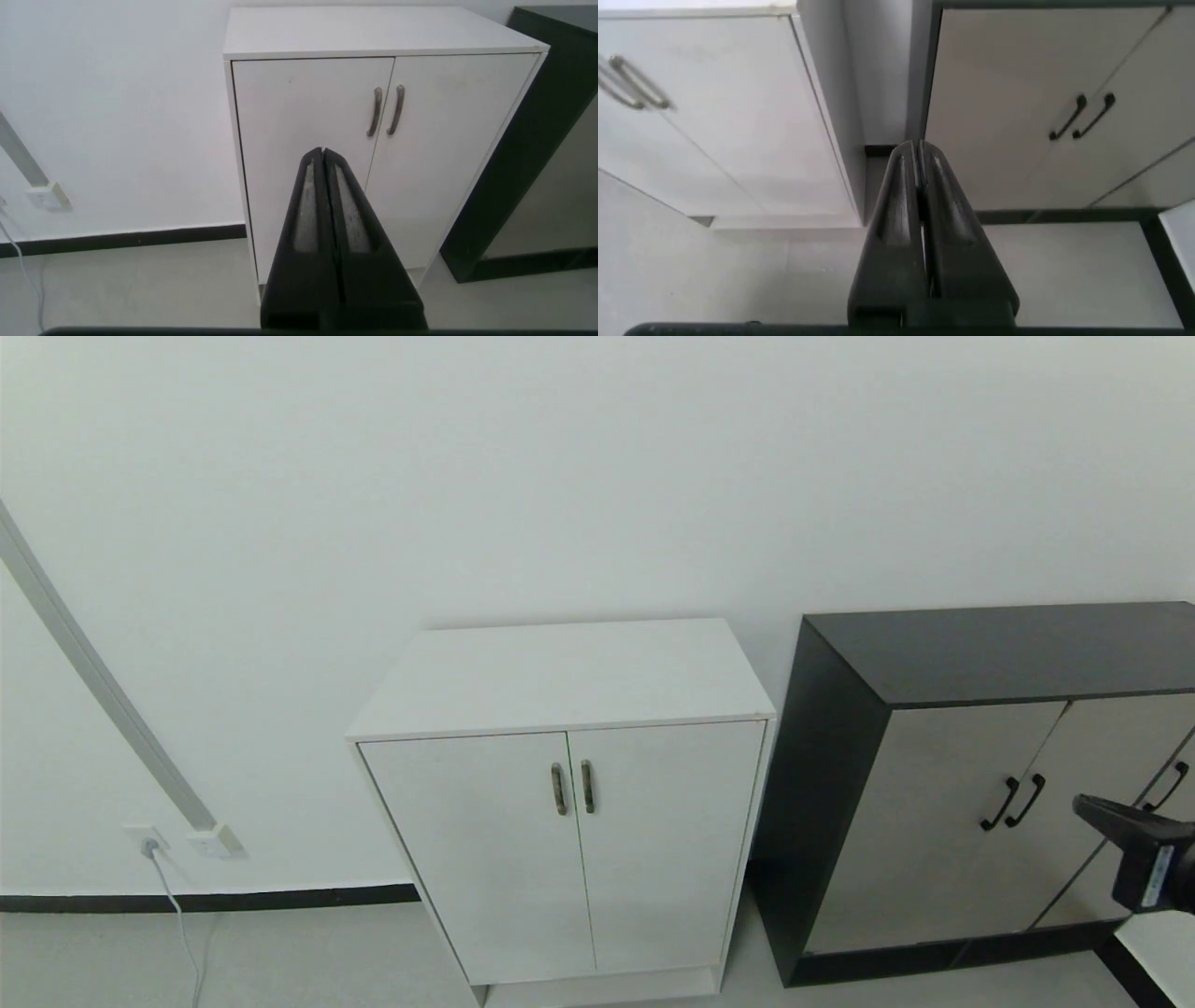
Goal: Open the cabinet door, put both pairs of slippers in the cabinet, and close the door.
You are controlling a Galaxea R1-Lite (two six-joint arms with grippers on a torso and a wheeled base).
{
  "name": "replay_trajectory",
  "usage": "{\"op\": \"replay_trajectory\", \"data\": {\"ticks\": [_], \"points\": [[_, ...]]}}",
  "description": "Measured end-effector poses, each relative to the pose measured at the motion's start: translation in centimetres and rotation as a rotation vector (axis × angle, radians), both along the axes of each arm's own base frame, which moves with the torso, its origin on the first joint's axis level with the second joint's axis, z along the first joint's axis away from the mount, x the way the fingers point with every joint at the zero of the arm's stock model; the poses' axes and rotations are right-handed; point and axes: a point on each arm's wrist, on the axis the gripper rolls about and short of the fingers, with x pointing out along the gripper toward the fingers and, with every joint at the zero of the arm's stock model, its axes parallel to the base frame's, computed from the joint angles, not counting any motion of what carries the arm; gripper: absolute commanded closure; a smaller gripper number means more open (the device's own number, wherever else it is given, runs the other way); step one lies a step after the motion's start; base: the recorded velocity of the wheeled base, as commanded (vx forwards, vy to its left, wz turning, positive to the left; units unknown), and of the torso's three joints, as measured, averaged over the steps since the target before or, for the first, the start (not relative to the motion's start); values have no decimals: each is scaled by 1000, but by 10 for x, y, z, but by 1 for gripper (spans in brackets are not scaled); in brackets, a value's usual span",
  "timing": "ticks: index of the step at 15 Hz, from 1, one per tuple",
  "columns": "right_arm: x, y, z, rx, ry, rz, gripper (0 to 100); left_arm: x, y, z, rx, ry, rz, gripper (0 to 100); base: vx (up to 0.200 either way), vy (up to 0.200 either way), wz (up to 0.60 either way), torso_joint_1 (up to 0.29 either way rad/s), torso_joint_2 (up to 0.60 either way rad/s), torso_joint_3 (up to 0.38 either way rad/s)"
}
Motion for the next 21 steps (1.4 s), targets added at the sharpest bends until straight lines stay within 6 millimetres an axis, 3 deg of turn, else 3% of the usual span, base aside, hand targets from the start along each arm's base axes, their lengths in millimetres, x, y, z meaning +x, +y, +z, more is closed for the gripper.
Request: {"op": "replay_trajectory", "data": {"ticks": [12,16,21], "points": [[-97,-19,-29,2,68,66,100,0,0,0,0,0,0,100,0,0,0,0,0,0],[-119,-22,-53,5,127,133,100,0,0,0,0,0,-1,100,0,0,0,0,0,0],[-132,-23,-78,-8,133,229,100,0,0,0,0,0,0,100,0,0,0,0,0,0]]}}
